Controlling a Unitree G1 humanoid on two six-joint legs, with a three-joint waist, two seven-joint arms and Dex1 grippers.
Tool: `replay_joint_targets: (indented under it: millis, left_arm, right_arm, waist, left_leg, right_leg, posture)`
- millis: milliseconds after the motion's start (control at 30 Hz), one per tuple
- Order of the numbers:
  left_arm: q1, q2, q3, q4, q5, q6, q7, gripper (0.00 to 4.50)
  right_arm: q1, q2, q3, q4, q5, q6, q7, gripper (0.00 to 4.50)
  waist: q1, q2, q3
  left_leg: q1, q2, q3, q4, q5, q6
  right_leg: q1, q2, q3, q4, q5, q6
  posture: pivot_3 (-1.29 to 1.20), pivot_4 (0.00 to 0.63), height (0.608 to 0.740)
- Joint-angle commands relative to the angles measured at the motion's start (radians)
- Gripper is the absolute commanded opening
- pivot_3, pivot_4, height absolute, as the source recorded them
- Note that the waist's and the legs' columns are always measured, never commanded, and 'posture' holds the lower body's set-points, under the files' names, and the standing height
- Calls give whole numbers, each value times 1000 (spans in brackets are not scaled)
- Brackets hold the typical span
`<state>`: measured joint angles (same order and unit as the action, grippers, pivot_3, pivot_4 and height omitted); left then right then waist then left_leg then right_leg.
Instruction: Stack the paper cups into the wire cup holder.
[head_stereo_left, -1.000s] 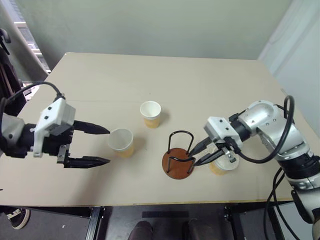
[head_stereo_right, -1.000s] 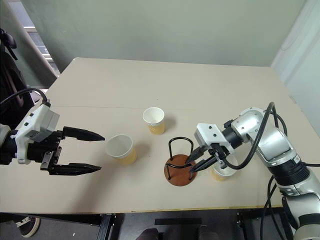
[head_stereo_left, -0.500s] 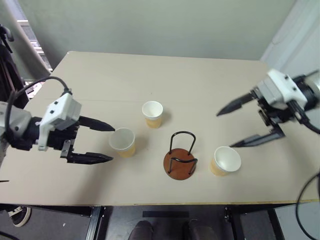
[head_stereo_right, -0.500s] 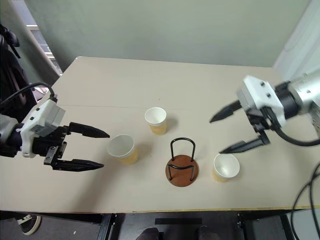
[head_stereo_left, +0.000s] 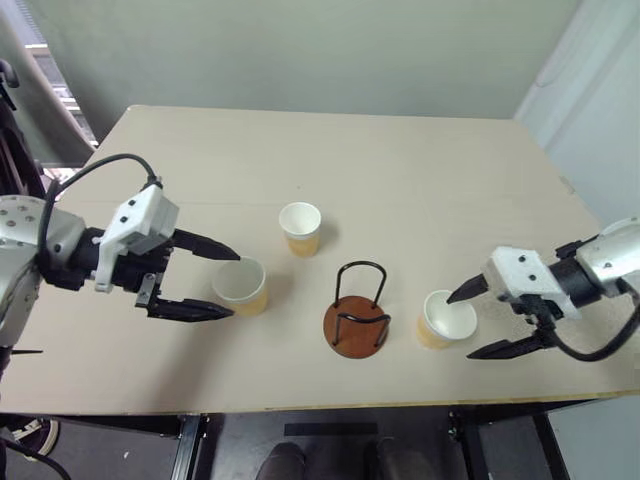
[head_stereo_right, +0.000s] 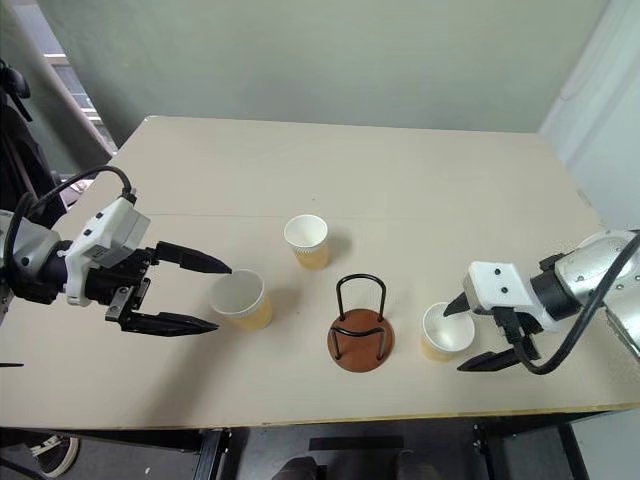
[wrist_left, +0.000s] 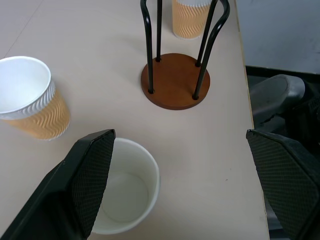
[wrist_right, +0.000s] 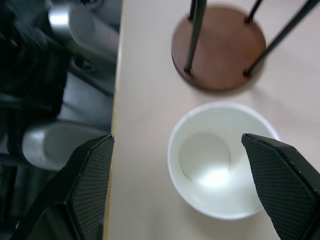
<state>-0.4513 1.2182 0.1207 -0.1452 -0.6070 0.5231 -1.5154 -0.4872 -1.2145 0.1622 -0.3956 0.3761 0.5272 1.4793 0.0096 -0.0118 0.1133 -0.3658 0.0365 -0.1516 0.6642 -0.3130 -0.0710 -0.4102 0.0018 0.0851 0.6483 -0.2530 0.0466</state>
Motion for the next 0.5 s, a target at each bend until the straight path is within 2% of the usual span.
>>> replay_joint_targets:
  millis: [33,100,200,500]
  left_arm:
    - [15,10,50,-29,-13,6,8,4500]
    - [25,14,60,-32,-13,8,11,4500]
    - [35,17,72,-36,-13,8,14,4500]
    - [55,20,95,-43,-13,16,21,4500]
  right_arm:
    - [21,9,30,23,-66,-55,-10,4126]
    - [25,20,47,32,-85,-72,-4,4126]
    - [10,40,80,59,-132,-109,1,3615]
    - [9,88,116,71,-177,-145,13,382]
  waist:
    - [0,0,0]
    - [0,0,0]
    - [0,0,0]
    - [1,0,0]
  left_leg:
    - [0,0,0,0,0,0]
    - [0,0,0,0,0,0]
    - [0,0,0,0,0,0]
    - [0,1,0,0,0,0]
  right_leg:
    - [0,0,0,0,0,0]
    - [0,0,0,0,0,0]
    - [0,1,0,-1,0,1]
    - [0,1,0,-1,0,1]
  posture:
    - [0,150,740]
    - [0,150,740]
    - [0,150,740]
    - [0,150,740]
